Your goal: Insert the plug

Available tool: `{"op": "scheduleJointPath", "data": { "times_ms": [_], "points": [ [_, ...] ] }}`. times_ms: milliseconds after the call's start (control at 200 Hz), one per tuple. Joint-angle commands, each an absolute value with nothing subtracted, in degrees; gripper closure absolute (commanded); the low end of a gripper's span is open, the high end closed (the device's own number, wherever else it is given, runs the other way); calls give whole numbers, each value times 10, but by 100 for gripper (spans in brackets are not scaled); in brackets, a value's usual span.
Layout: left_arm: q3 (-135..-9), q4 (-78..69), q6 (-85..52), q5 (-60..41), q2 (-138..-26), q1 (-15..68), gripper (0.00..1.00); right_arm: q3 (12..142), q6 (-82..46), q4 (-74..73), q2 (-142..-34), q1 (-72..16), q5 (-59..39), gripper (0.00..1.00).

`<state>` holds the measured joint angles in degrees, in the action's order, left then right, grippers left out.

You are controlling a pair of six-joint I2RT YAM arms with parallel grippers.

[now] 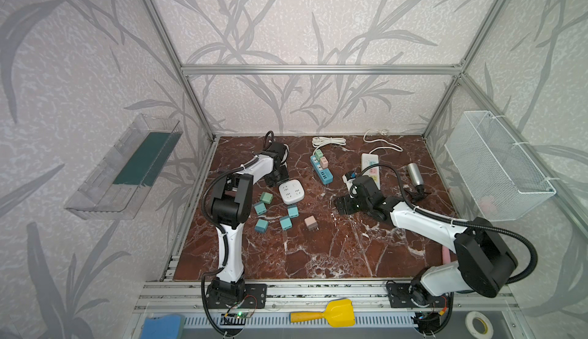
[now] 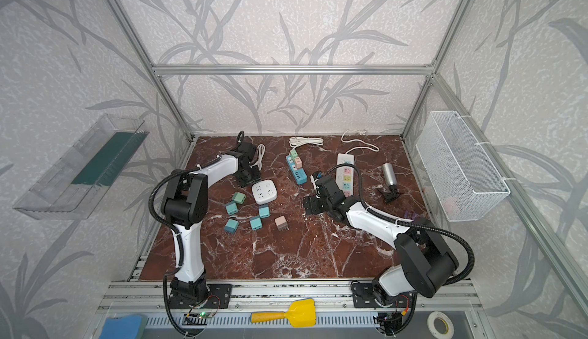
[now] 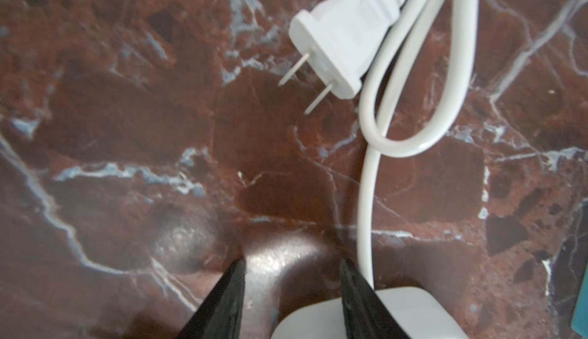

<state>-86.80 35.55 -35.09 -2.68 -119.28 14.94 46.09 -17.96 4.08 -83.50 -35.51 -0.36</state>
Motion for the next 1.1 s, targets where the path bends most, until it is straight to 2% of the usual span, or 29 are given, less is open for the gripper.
{"op": "scheduleJointPath", "data": {
  "times_ms": [0,415,750,960,1095],
  "points": [
    [-837,312,-391,-39,-1141,173,49,454,-181,32,-823,-353,-7,13],
    [-727,176,-483,-88,-1094,264,50,453,-176,37,-808,-353,2,13],
    [-701,152,-467,-115,-1024,280,51,448,-171,42,-795,-353,24,13],
    [-758,217,-385,-55,-1026,252,49,447,-172,43,-792,-352,35,13],
    [-862,271,-349,-96,-1095,201,52,447,-171,43,-791,-352,36,13]
  ]
}}
